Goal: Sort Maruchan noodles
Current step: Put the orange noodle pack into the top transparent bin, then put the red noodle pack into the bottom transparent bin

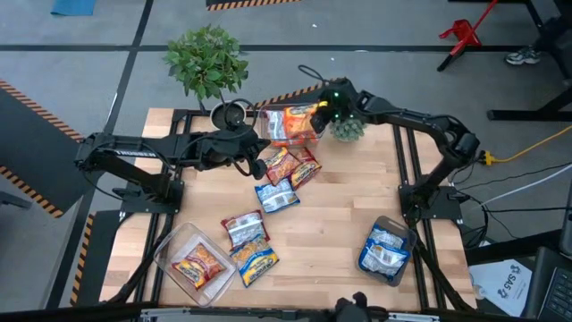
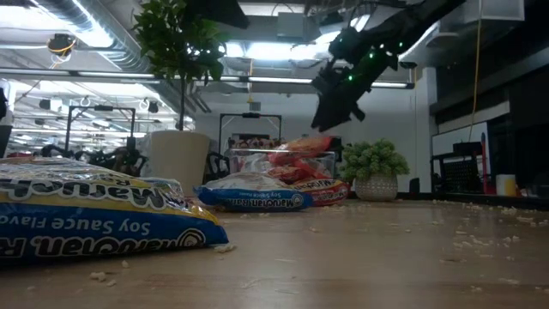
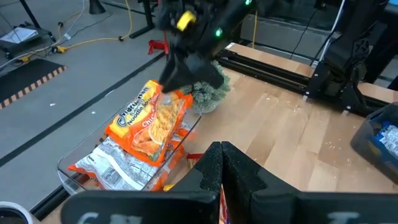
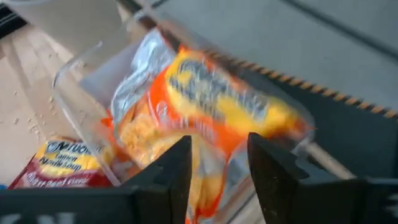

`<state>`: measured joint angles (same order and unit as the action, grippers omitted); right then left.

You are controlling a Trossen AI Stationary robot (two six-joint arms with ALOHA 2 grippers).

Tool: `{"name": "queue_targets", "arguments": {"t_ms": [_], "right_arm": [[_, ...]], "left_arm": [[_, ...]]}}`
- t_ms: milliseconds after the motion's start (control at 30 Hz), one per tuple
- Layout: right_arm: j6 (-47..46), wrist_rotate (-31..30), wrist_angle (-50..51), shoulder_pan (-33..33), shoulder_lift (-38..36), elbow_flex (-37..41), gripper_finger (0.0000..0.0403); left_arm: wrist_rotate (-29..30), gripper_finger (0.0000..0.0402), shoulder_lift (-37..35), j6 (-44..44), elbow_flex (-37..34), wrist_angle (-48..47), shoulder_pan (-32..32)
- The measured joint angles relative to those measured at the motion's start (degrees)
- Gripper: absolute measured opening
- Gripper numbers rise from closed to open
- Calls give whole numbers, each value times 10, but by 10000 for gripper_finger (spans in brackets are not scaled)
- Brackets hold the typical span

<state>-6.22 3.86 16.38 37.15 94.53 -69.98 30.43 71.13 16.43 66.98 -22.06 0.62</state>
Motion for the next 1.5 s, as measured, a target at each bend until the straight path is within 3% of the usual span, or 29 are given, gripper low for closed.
{"name": "queue_targets", "arguments": {"t_ms": [100, 233, 433, 600, 867, 1100, 1200, 1333, 1400, 1500], "right_arm": [[32, -17, -1, -6, -18, -11, 141], [58, -38, -19, -24, -16, -13, 110], [65, -53, -63, -41, 40, 3, 40], [79, -56, -66, -41, 81, 3, 7], [91, -41, -75, -41, 95, 3, 4], [128, 23, -64, -41, -3, -42, 5], [180, 89, -9, -48, -46, -57, 19], [231, 136, 118, -80, -101, -66, 81], [246, 104, 203, -110, -111, -64, 124], [244, 16, 289, -157, -110, -62, 191]], "left_arm": [[0, 0, 0, 2, 0, -1, 0], [0, 0, 0, 12, 0, -6, 0], [0, 0, 0, 16, -5, -12, 0], [-1, 0, 0, 31, -20, -13, 0], [-13, 0, 0, 40, -31, -15, 0], [-44, 3, 45, 13, -32, -9, 3], [-81, 21, 78, -4, -32, -13, 6], [-153, 61, 129, -43, -32, -16, 11], [-185, 81, 151, -48, -32, -31, 14], [-185, 108, 180, -21, -32, -58, 22]]}}
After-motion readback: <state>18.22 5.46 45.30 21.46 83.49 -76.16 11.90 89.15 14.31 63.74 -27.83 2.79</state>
